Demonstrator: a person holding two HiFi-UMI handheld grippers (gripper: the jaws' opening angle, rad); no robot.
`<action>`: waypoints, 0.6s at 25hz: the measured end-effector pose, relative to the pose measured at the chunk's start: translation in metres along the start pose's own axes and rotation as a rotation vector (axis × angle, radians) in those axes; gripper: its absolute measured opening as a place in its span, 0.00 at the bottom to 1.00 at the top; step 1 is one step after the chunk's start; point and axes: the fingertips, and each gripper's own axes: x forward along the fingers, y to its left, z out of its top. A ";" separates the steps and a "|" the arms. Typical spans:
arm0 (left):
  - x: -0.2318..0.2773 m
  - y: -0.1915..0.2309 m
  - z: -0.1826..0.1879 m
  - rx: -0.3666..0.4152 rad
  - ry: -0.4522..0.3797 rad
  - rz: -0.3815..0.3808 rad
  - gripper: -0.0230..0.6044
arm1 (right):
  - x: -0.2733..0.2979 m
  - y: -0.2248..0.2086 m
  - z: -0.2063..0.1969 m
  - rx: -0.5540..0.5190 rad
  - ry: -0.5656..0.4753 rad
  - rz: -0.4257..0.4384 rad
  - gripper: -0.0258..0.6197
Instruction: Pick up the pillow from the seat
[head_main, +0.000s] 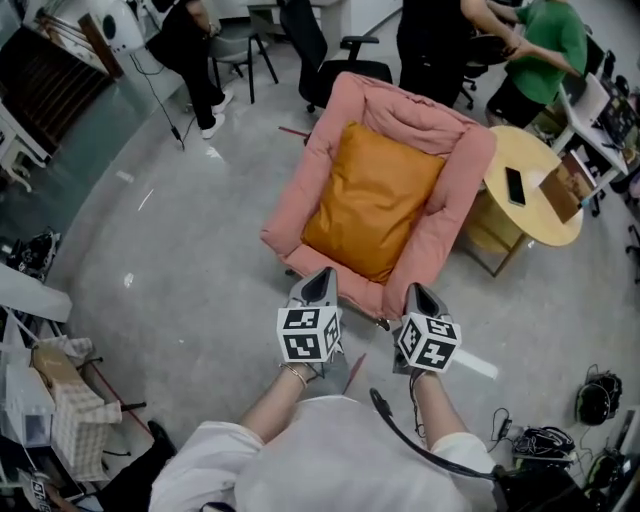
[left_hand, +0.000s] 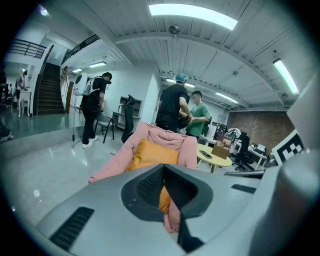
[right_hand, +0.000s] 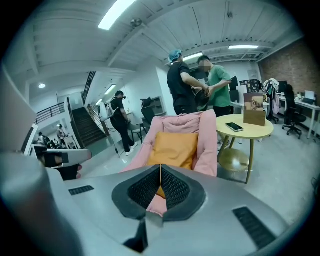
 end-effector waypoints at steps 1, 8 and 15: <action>0.007 0.005 0.001 -0.002 0.007 0.000 0.05 | 0.007 -0.002 0.000 0.006 0.009 -0.007 0.09; 0.055 0.038 0.007 -0.028 0.050 -0.012 0.05 | 0.056 0.002 0.011 0.015 0.057 -0.042 0.09; 0.100 0.063 0.022 -0.044 0.064 -0.025 0.05 | 0.087 0.004 0.034 0.015 0.037 -0.065 0.09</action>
